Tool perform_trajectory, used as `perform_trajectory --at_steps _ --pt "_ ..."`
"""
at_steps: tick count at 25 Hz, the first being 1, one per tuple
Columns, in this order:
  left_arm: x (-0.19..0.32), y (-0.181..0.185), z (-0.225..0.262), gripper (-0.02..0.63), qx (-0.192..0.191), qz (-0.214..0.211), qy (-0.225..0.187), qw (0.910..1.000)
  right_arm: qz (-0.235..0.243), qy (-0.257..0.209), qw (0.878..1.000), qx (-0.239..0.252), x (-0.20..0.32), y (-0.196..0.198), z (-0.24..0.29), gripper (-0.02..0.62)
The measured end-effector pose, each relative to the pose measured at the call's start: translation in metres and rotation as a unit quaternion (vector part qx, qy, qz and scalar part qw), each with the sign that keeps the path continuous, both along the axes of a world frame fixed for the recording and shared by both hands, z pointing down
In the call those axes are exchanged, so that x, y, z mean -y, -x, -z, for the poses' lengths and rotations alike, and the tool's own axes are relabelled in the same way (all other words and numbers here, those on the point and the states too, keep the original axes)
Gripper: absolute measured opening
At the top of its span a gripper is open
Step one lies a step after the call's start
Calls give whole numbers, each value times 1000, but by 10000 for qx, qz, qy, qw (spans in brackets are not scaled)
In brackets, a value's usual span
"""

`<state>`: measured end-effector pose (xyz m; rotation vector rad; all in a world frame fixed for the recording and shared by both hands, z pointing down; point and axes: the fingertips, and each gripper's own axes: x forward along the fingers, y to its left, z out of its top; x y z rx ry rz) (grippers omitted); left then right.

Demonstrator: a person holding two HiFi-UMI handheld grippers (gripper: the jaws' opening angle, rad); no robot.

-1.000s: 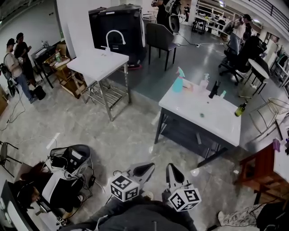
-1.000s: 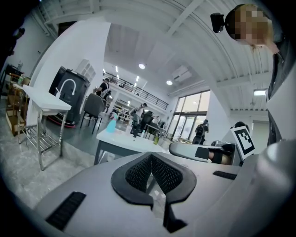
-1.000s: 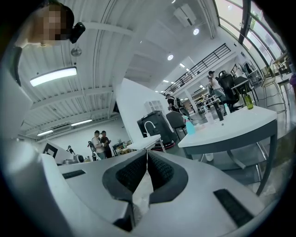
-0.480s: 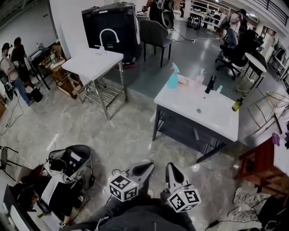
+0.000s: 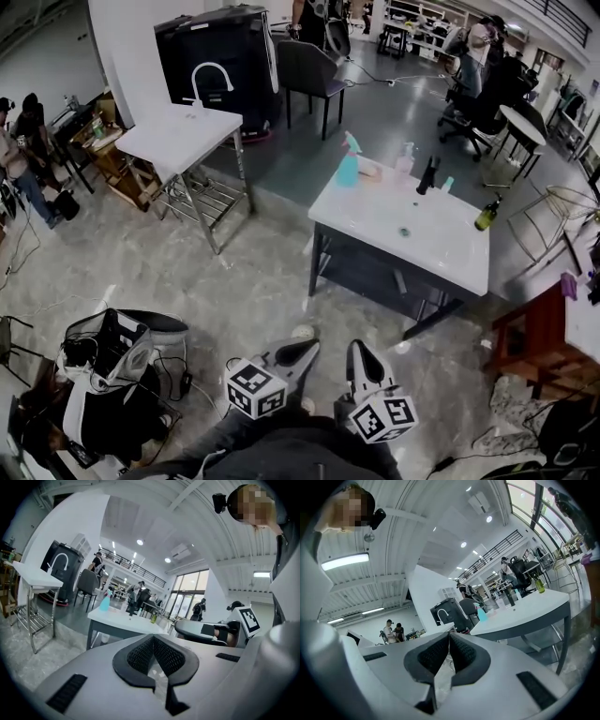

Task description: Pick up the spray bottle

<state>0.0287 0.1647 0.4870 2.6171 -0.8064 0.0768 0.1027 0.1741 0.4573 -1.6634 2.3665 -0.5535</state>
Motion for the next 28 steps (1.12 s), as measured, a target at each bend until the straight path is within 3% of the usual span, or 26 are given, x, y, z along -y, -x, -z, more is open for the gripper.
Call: perform_trajectory --at_steps 15,28 --pt "70 -12 2 3 -67 17 -7 10000 100 46 9999 -90 68 -5 0 12" --pt "172 -22 13 3 -106 -58 70 9999 -5 170 9997 -152 168 -18 10 12"
